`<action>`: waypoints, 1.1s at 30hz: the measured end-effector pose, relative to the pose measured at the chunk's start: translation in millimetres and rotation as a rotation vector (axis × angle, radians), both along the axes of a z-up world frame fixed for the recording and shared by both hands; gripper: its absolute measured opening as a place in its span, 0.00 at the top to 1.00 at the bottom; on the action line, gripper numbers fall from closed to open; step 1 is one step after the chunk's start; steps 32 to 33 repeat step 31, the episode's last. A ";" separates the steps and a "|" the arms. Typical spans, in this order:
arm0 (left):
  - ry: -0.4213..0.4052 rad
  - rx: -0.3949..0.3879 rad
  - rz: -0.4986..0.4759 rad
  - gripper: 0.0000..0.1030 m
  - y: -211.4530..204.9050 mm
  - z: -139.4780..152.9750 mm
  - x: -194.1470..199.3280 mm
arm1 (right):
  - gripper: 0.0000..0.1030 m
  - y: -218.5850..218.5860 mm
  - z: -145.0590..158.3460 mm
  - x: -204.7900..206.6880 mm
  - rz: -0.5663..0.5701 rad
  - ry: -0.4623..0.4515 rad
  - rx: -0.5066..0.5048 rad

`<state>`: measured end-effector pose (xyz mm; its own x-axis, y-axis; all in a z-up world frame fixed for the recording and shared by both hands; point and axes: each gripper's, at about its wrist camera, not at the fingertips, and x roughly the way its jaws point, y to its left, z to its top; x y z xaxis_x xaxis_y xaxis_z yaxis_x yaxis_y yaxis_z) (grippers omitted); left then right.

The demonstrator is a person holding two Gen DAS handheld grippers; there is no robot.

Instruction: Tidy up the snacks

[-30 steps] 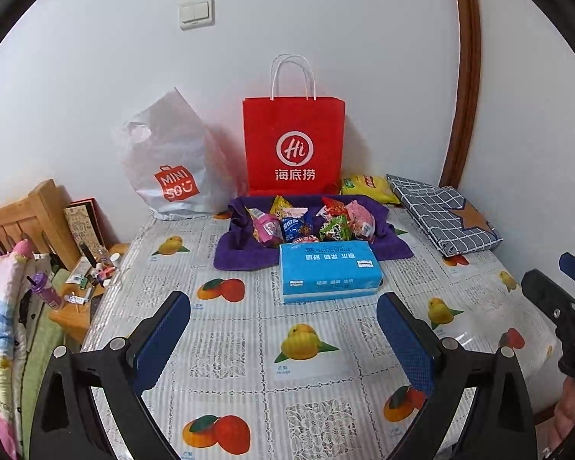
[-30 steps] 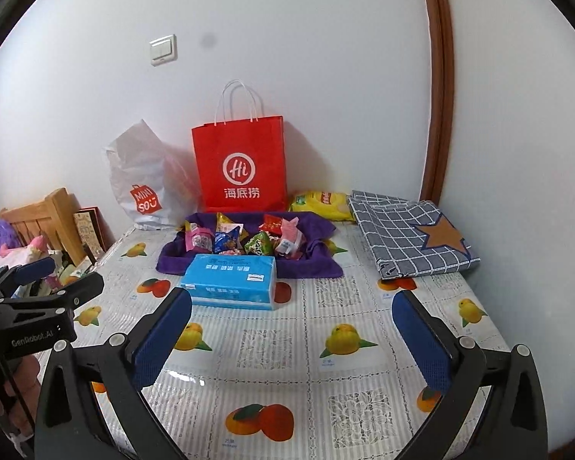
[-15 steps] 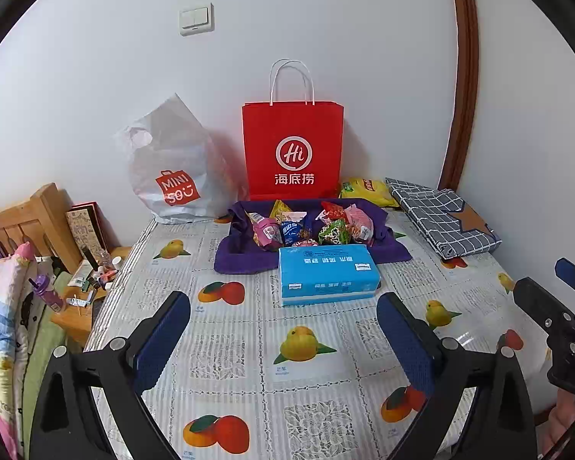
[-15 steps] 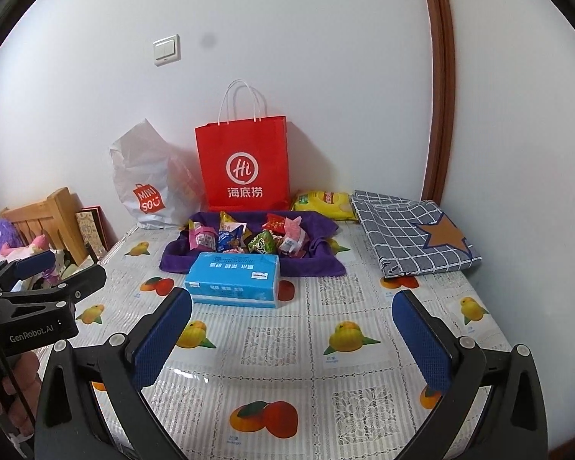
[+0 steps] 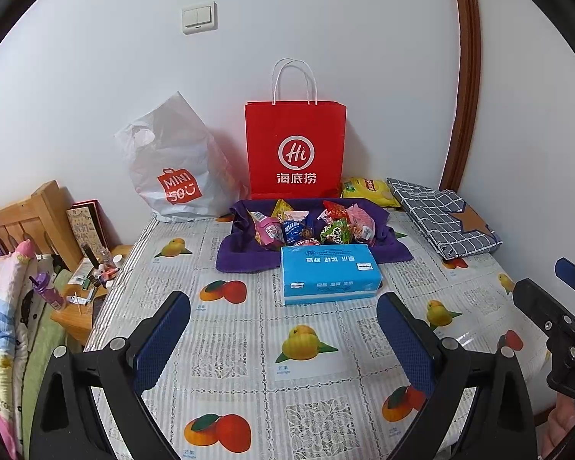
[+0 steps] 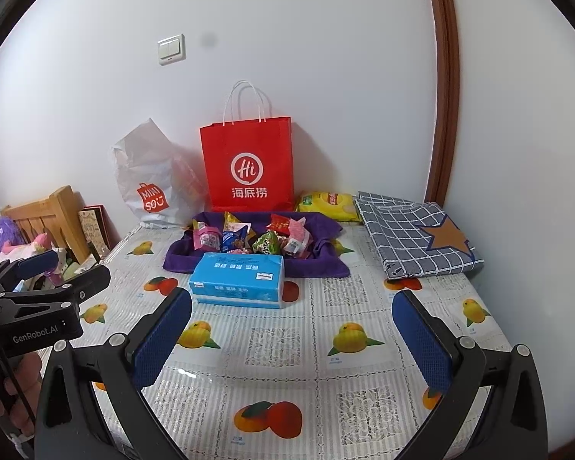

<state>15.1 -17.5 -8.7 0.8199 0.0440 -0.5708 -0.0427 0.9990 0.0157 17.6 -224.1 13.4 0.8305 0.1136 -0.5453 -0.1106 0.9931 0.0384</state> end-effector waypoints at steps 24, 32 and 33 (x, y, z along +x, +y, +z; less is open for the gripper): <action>-0.003 -0.006 0.001 0.04 1.9 1.0 -1.5 | 0.00 4.7 2.1 -3.0 0.007 -0.006 0.002; -0.010 -0.004 0.006 0.04 2.7 2.8 -2.7 | 0.00 5.5 2.2 -3.4 0.011 -0.008 0.005; -0.010 -0.004 0.006 0.04 2.7 2.8 -2.7 | 0.00 5.5 2.2 -3.4 0.011 -0.008 0.005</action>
